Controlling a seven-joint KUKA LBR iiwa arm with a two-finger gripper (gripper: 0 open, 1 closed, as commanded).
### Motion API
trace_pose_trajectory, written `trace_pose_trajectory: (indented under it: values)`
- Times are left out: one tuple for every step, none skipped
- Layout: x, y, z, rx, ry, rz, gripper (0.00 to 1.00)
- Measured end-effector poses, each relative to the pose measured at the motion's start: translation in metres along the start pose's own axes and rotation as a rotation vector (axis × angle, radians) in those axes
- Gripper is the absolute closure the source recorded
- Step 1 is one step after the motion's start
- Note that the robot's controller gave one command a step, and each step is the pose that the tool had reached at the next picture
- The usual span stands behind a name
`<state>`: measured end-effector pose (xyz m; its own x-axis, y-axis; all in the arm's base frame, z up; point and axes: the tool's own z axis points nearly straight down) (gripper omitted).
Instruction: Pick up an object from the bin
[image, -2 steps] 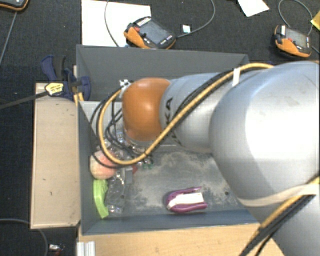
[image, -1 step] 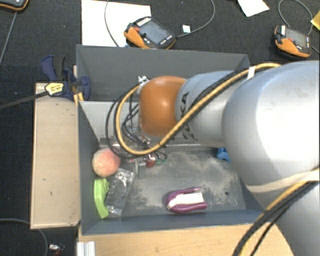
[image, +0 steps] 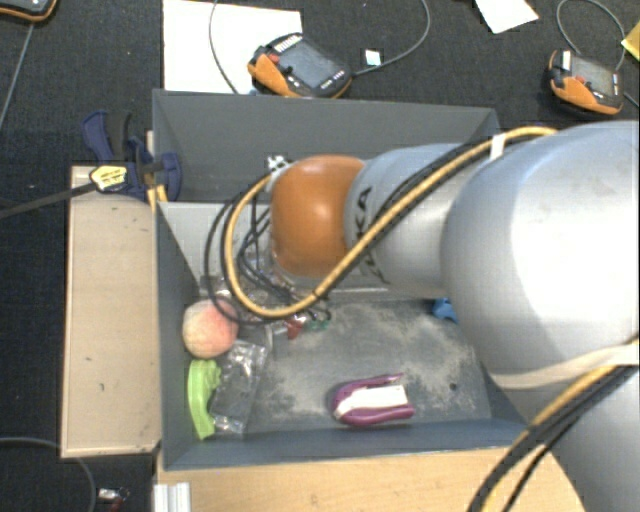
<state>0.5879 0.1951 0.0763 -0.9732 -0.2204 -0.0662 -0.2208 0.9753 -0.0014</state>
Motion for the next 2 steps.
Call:
trace_pose_trajectory:
  values:
    - [0.006,-0.032,0.005,0.003,0.008,-0.065,0.00]
    - [-0.002,0.006,0.005,-0.004,-0.007,-0.021,1.00]
